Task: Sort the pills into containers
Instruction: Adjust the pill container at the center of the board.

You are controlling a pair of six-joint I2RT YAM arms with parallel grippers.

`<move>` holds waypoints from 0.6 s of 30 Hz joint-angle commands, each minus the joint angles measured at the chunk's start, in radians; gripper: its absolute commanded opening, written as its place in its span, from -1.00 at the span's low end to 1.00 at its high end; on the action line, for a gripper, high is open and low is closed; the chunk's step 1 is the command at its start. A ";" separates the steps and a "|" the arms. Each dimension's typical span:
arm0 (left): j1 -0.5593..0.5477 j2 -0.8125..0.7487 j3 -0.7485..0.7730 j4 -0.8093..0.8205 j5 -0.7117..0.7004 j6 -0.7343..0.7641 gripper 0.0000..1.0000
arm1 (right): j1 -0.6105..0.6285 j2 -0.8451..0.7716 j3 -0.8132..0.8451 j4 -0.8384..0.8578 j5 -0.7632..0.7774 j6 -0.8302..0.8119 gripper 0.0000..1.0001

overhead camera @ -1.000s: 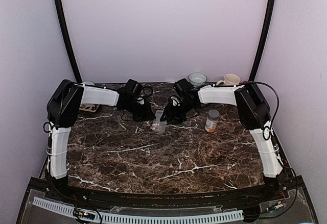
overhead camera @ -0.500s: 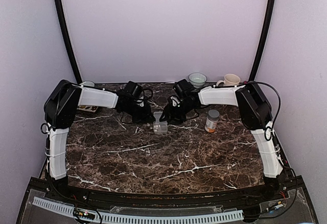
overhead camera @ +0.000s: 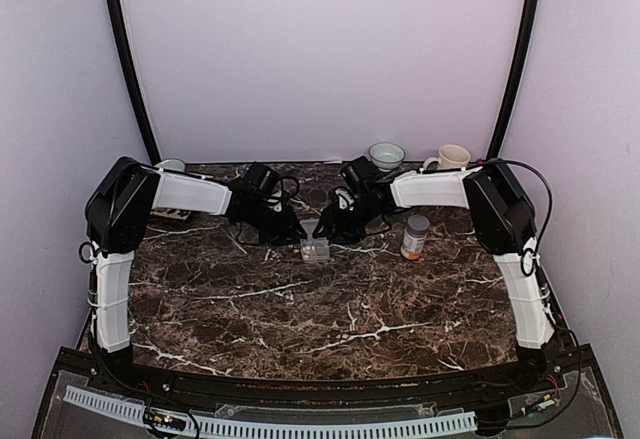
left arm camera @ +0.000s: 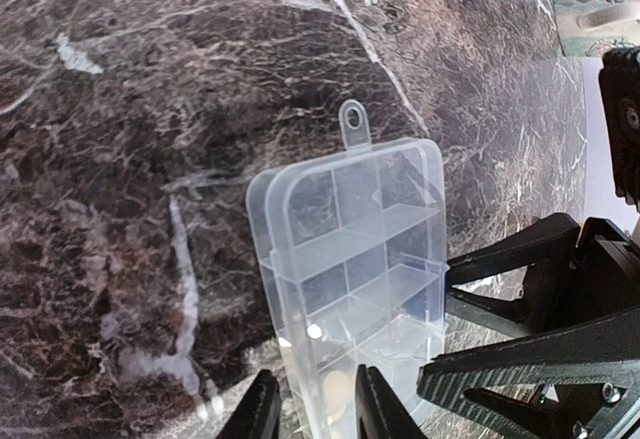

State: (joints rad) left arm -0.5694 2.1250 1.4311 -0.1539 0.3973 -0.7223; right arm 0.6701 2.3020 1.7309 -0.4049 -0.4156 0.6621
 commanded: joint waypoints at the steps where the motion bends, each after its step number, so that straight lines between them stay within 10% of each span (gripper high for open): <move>1: 0.002 -0.091 -0.024 0.008 -0.038 -0.003 -0.42 | -0.013 0.021 -0.061 -0.123 0.131 -0.016 0.09; 18: 0.054 -0.250 -0.045 0.026 -0.177 0.058 0.14 | -0.027 -0.140 -0.026 -0.145 0.359 -0.143 0.17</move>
State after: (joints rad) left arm -0.5385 1.9850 1.3911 -0.1211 0.2981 -0.7177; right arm 0.6647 2.2337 1.6932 -0.4889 -0.1940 0.5816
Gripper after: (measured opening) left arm 0.536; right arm 0.574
